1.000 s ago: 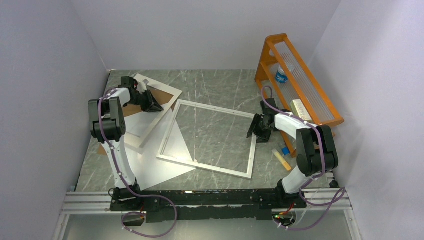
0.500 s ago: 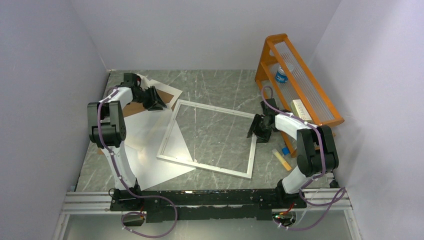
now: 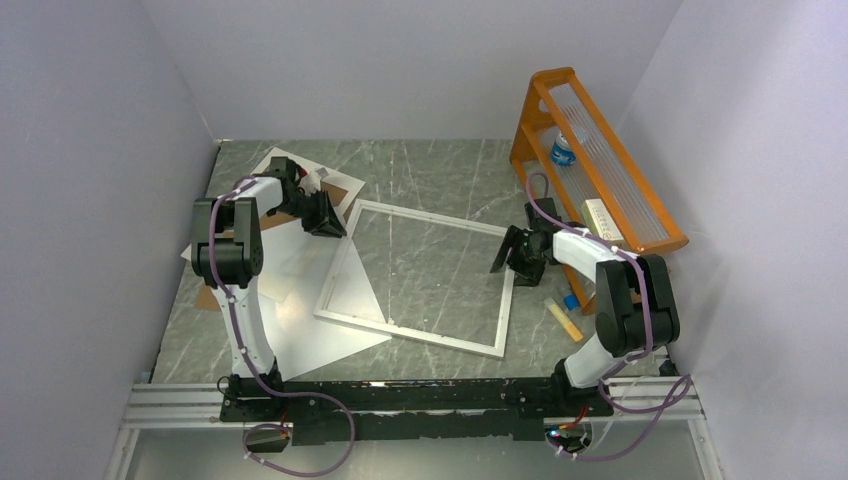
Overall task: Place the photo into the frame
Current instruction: Adjust the photo frame item on the photo frame.
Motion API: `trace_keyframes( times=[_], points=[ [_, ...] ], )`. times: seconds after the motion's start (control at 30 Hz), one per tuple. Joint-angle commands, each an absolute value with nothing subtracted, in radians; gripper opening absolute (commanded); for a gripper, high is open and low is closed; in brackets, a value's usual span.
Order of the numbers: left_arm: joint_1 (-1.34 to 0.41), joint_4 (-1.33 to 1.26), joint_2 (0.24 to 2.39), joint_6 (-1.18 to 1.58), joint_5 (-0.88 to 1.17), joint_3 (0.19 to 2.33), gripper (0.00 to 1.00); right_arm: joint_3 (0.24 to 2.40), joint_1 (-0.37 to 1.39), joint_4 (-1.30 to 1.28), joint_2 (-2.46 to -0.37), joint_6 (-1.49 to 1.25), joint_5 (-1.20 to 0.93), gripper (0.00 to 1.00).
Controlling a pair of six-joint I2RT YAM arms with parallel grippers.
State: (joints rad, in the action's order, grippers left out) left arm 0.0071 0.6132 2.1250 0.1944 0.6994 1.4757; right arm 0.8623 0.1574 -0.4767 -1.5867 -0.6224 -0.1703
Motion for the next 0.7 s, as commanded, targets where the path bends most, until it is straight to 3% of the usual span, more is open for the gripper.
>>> trace_keyframes(
  times=[0.0, 0.17, 0.47, 0.67],
  points=[
    [0.006, 0.652, 2.138, 0.148, 0.708, 1.503, 0.24, 0.832, 0.153, -0.443, -1.583, -0.621, -0.174, 0.69],
    [-0.033, 0.691, 2.175, 0.13, 0.676, 1.518, 0.32, 0.829, 0.151, -0.411, -1.584, -0.596, -0.232, 0.73],
    [-0.061, 0.748, 2.228, 0.123, 0.603, 1.549, 0.32, 0.835, 0.151, -0.371, -1.593, -0.567, -0.324, 0.78],
    [-0.061, 0.757, 2.209, 0.133, 0.61, 1.565, 0.49, 0.835, 0.15, -0.378, -1.582, -0.575, -0.304, 0.78]
  ],
)
